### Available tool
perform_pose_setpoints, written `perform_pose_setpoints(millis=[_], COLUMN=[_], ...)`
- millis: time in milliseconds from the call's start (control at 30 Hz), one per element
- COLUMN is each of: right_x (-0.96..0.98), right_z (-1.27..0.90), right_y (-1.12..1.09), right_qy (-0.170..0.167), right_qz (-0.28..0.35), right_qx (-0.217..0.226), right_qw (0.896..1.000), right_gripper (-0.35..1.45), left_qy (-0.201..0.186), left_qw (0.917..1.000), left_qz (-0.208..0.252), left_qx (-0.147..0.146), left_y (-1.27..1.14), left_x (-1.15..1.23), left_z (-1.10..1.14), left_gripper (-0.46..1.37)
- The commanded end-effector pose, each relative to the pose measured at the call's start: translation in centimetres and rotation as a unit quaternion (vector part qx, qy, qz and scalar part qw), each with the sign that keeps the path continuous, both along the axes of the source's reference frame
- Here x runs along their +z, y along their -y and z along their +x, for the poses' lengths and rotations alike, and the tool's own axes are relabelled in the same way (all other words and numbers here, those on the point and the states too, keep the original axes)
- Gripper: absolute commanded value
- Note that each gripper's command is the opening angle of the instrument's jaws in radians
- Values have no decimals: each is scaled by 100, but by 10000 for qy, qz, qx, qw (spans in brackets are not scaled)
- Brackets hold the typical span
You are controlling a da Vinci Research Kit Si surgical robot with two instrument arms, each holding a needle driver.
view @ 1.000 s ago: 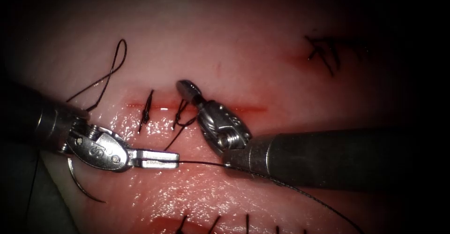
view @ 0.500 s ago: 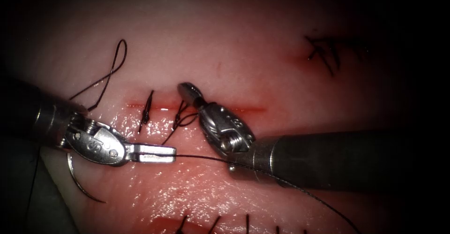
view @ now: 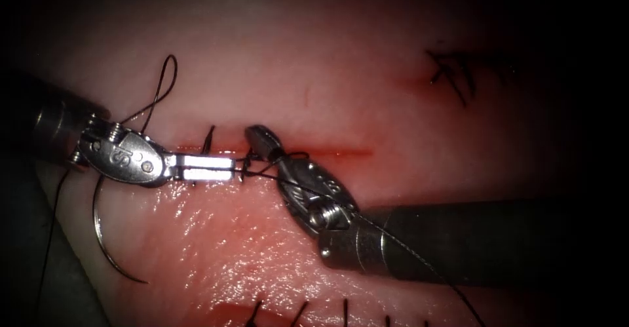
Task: Wound Closure
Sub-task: Grab the short tail with the right gripper, then pull the right gripper down and the left gripper up to tighten the suture
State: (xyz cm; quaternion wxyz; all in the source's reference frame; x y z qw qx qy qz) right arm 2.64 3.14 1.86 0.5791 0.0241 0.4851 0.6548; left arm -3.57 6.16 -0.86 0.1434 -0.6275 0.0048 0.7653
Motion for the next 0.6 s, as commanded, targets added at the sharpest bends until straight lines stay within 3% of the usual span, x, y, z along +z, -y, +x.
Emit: perform_pose_setpoints(millis=[33, 200, 600], right_x=[-1, -9, -15], right_z=[-1, -4, -4], right_y=[1, 7, 14], right_qy=[-10, -93, -87], right_qz=[-9, -106, -296], right_qx=[-3, -88, -305], right_qw=[10000, 9999, 9991], right_gripper=[-35, -35, -35], left_qy=[15, -21, -126], left_qw=[10000, 10000, 9995], left_qz=[25, 95, 279], left_qx=[30, -11, -39], left_y=[-3, -27, -81], left_x=[0, 8, 57], left_z=[1, 6, 4], left_gripper=[-35, -35, -35])
